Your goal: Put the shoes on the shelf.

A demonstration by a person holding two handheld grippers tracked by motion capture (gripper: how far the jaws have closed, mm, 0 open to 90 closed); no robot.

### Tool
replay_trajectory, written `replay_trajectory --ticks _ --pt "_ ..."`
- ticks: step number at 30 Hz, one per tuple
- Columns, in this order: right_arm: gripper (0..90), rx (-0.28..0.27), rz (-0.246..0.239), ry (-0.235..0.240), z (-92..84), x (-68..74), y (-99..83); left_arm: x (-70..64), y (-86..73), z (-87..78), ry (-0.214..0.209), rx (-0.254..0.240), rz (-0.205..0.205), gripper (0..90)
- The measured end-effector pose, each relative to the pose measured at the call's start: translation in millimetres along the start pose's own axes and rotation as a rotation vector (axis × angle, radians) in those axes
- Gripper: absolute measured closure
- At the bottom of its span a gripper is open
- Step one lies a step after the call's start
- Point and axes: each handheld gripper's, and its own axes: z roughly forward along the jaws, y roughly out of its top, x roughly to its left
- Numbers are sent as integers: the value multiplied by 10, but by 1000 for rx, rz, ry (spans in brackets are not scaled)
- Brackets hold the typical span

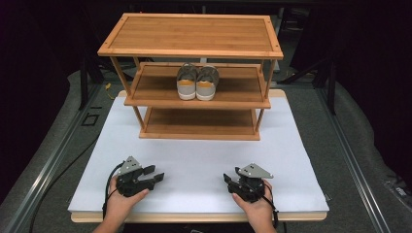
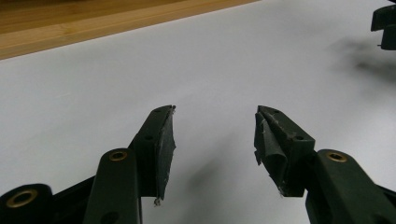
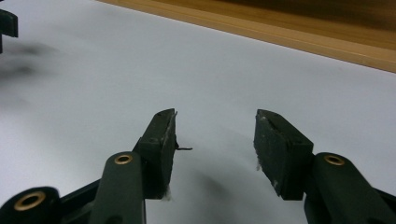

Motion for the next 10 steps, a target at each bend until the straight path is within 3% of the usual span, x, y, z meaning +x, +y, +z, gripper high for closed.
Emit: replay_trajectory --ticks 10 --pt "479 15 27 24 43 -43 -26 -70 -25 105 -40 3 24 462"
